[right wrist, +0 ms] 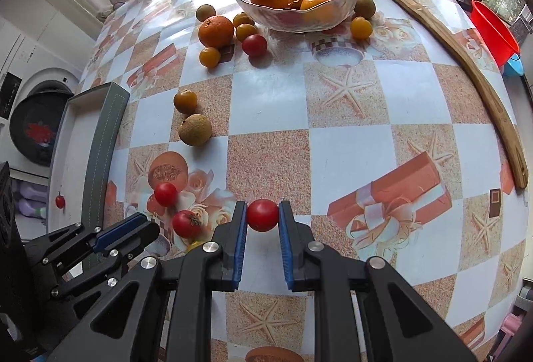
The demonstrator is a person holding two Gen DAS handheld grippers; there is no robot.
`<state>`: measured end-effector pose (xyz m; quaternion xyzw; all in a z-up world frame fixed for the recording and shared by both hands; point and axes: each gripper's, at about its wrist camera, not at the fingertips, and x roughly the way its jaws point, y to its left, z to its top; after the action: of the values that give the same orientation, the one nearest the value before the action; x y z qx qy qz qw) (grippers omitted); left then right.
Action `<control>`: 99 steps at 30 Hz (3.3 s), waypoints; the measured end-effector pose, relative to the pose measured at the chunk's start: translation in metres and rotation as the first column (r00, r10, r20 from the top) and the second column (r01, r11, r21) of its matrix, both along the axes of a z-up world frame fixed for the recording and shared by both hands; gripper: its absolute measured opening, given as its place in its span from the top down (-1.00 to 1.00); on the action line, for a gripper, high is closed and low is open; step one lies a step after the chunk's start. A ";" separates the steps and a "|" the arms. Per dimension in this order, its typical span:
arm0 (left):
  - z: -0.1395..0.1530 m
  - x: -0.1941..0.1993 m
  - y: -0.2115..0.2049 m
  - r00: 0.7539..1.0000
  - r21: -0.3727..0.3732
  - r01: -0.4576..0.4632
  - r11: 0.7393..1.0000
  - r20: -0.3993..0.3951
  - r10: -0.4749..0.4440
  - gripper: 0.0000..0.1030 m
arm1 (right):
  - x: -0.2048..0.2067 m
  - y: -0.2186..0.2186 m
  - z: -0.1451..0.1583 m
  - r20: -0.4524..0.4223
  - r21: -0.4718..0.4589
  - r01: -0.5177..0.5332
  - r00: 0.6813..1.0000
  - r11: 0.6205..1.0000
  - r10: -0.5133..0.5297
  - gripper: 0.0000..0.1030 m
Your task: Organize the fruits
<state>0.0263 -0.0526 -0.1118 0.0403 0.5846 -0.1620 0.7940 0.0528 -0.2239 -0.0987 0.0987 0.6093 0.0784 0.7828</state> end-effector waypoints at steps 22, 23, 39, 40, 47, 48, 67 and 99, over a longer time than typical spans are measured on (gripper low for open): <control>0.015 0.021 -0.011 0.999 -0.131 0.028 0.991 0.044 -0.022 -0.56 | -0.005 -0.010 0.006 -0.001 0.021 0.049 0.999 0.999 -0.049 0.61; 0.015 0.021 -0.014 0.999 -0.120 0.034 0.992 0.041 -0.029 -0.56 | -0.005 -0.011 0.006 0.001 0.019 0.053 0.999 0.998 -0.053 0.61; -0.008 0.024 -0.066 0.995 0.039 0.099 0.994 0.005 -0.099 -0.55 | -0.011 -0.047 0.009 0.005 0.000 0.166 0.986 0.986 -0.166 0.61; -0.009 0.023 -0.068 0.995 0.045 0.101 0.994 0.005 -0.101 -0.44 | -0.012 -0.050 0.009 0.004 -0.001 0.173 0.985 0.985 -0.173 0.61; -0.008 0.024 -0.082 0.991 0.081 0.128 0.988 0.033 -0.131 0.62 | -0.019 -0.063 0.007 -0.004 -0.002 0.212 0.977 0.977 -0.212 0.61; -0.007 0.025 -0.081 0.991 0.054 0.130 0.990 0.024 -0.131 0.61 | -0.020 -0.063 0.007 -0.005 -0.001 0.214 0.977 0.977 -0.214 0.61; 0.049 0.005 0.051 0.988 -0.073 -0.133 0.988 0.075 0.138 0.61 | 0.004 0.023 0.028 0.038 0.039 0.006 0.999 0.999 -0.007 0.61; -0.006 -0.054 0.245 0.887 0.191 -0.457 0.869 0.023 0.462 -0.62 | 0.018 0.289 -0.028 -0.050 -0.010 -0.508 0.860 0.861 0.507 0.59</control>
<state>-0.0281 0.1919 -0.1175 -0.0257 0.5995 0.0876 0.7951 0.0705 0.0651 -0.1266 -0.0723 0.6322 0.2725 0.7217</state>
